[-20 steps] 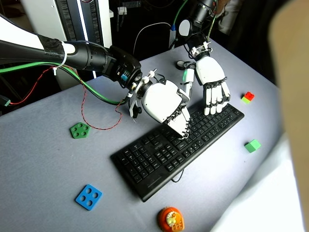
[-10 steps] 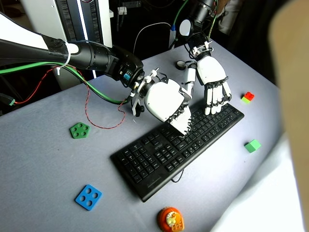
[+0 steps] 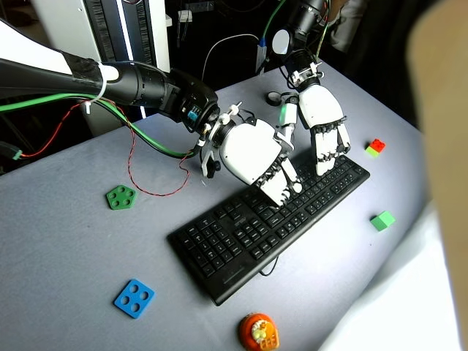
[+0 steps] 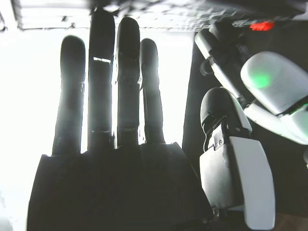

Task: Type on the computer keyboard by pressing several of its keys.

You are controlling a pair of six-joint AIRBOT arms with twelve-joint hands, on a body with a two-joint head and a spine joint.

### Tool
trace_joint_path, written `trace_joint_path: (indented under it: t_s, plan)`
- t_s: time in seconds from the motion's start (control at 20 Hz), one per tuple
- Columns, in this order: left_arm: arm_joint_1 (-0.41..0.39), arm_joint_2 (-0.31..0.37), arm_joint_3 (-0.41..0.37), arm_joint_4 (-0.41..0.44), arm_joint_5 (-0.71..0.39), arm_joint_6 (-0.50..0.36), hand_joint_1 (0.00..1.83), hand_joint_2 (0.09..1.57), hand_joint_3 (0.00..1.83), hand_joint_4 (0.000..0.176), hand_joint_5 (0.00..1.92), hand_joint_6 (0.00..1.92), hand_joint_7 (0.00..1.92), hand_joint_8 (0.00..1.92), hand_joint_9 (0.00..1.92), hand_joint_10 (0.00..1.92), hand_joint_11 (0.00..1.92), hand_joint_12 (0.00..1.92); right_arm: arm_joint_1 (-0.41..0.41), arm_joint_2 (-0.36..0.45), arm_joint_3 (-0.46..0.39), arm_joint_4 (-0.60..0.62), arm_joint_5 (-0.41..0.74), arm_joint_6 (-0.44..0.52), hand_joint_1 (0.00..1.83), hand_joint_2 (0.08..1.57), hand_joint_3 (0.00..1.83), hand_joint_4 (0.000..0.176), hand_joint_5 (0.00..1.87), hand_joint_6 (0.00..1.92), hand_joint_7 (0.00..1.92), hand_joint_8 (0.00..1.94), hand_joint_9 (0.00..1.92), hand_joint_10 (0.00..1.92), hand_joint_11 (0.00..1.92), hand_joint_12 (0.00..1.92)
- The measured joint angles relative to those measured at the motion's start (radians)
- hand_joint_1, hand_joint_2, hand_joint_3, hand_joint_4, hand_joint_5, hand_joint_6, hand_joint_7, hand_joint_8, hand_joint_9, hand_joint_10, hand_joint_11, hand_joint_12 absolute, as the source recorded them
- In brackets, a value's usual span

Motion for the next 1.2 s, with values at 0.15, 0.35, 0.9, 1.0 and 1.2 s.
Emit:
trace_joint_path:
  t_s: [0.15, 0.35, 0.9, 1.0, 1.2]
  plan:
    - [0.000, 0.000, 0.000, -0.008, 0.022, 0.000, 0.00, 1.35, 0.00, 0.000, 0.49, 0.00, 0.60, 0.00, 0.41, 0.72, 0.05, 1.63, 0.000, 0.056, -0.050, -0.055, 0.010, -0.008, 0.07, 1.26, 0.00, 0.000, 0.71, 0.08, 0.86, 0.00, 0.70, 0.81, 0.33, 1.56]
    - [0.000, -0.005, 0.013, 0.021, 0.121, 0.000, 0.03, 1.34, 0.00, 0.000, 0.48, 0.00, 0.62, 0.01, 0.41, 0.72, 0.03, 1.60, 0.015, 0.137, -0.100, -0.112, 0.007, -0.027, 0.06, 1.27, 0.00, 0.000, 0.71, 0.07, 0.85, 0.00, 0.68, 0.82, 0.31, 1.57]
    - [-0.039, -0.083, 0.075, 0.025, 0.135, 0.016, 0.09, 1.33, 0.00, 0.002, 0.45, 0.00, 0.58, 0.00, 0.38, 0.60, 0.00, 1.55, 0.019, 0.421, -0.232, -0.301, -0.220, -0.003, 0.08, 1.27, 0.00, 0.000, 0.74, 0.05, 0.87, 0.01, 0.65, 0.87, 0.28, 1.60]
    - [-0.042, -0.090, 0.087, 0.029, 0.135, 0.018, 0.06, 1.34, 0.00, 0.007, 0.44, 0.00, 0.57, 0.00, 0.35, 0.64, 0.00, 1.57, 0.023, 0.469, -0.241, -0.319, -0.271, 0.044, 0.07, 1.28, 0.00, 0.000, 0.74, 0.04, 0.86, 0.00, 0.66, 0.86, 0.30, 1.58]
    - [-0.042, -0.090, 0.097, 0.027, 0.127, 0.019, 0.33, 1.29, 0.00, 0.003, 0.44, 0.01, 0.57, 0.01, 0.34, 0.68, 0.00, 1.57, 0.030, 0.541, -0.276, -0.335, -0.270, 0.047, 0.08, 1.28, 0.00, 0.000, 0.72, 0.04, 0.85, 0.00, 0.65, 0.86, 0.28, 1.59]
